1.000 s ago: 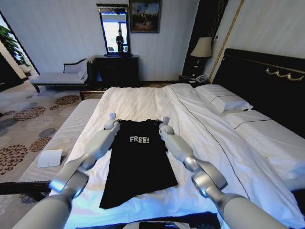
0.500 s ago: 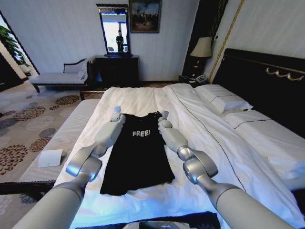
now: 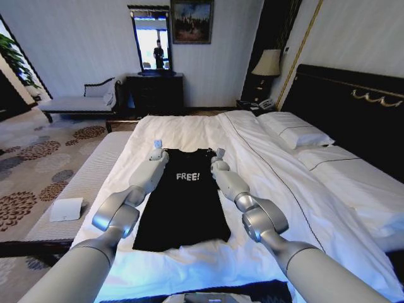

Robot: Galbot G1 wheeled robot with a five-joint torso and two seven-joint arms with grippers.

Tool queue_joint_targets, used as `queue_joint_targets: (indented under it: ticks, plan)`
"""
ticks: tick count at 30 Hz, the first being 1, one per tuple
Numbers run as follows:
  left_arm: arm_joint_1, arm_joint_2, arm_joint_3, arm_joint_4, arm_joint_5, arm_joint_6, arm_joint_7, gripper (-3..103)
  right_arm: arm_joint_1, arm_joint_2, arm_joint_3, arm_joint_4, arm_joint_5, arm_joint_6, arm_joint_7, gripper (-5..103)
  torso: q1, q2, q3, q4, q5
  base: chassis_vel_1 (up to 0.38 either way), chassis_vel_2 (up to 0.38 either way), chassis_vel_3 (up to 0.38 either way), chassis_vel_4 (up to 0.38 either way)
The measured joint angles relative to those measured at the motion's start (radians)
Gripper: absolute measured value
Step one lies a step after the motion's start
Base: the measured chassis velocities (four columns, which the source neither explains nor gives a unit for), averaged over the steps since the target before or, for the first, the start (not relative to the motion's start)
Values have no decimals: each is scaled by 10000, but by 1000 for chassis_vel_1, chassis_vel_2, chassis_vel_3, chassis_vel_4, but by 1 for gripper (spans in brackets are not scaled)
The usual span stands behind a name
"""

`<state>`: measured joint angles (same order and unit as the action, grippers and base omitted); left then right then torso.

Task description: Fold the clothes on the bed.

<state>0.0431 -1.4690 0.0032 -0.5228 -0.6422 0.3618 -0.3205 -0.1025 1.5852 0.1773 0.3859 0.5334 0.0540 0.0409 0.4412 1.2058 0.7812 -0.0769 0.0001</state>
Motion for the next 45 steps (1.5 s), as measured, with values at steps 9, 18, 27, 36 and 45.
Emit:
queue_joint_targets:
  ticks: [9, 18, 27, 36, 45]
  plan:
    - [109, -149, -84, 164, 246, 202, 1, 36, -173, 96, -43, 71, -31, -249, -99, 25, 0, 0, 0, 0, 0, 0, 0, 0, 0]
    - [1042, 670, 311, -1740, -707, 529, -200, 68, -694, -293, -215, 1099, 41, -565, 171, 57, 0, 0, -1, -8, -1, 0, 0, 0, 0]
    - [4365, 3477, 99, -7178, -2447, 690, -828, 98, -3521, -2348, -880, 5107, 1412, -1407, 1004, 90, 0, 0, -1, 0, 2, 0, 0, 0, 0]
    - [8141, 5055, -1376, -10547, -2075, -122, -334, 100, -7066, -3984, -319, 9452, 1858, -1386, 1406, 100, -5, 3, -3, 1, 0, 0, 0, 0, 0]
    - [10717, 5320, -3054, -12196, -1844, -478, 182, 100, -8975, -4701, 242, 11694, 2037, -1399, 2087, 100, -4, 4, -4, -2, -1, 0, 0, 0, 0]
